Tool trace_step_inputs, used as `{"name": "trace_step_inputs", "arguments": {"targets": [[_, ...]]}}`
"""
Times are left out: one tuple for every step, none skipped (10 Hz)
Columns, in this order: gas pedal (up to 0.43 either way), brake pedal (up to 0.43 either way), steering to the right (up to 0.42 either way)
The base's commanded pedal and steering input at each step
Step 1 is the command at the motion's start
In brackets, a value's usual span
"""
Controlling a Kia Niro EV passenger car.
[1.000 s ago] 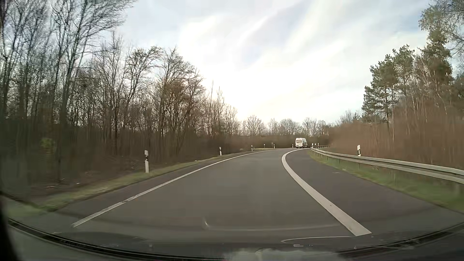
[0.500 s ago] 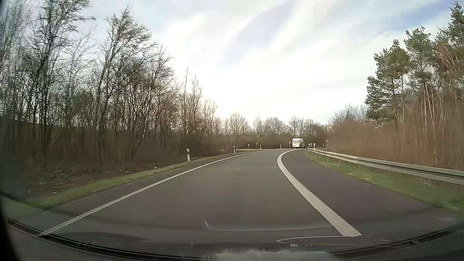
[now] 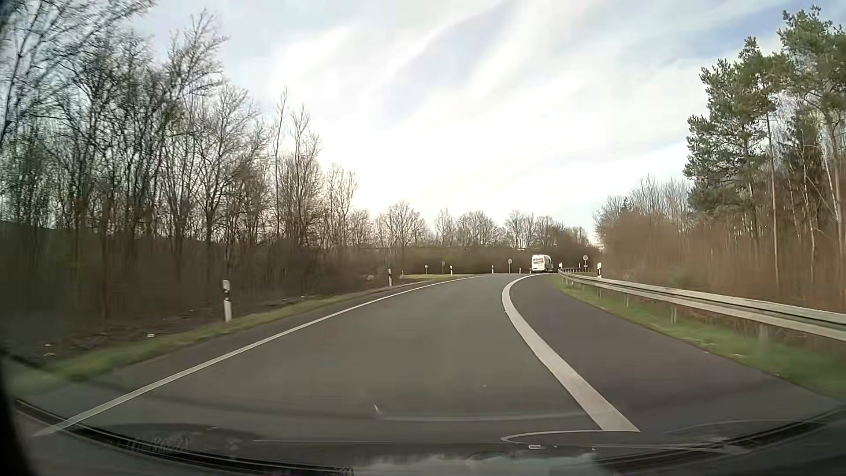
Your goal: Follow the waypoints while adhering to traffic rules and regulations
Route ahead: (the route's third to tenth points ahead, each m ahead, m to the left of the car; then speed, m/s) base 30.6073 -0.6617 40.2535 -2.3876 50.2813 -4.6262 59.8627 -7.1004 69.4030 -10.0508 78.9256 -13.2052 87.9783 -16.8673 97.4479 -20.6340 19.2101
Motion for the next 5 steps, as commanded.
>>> {"name": "trace_step_inputs", "arguments": {"targets": [[0.157,0.0,0.024],[0.157,0.0,0.024],[0.157,0.0,0.024],[0.157,0.0,0.024],[0.157,0.0,0.023]]}}
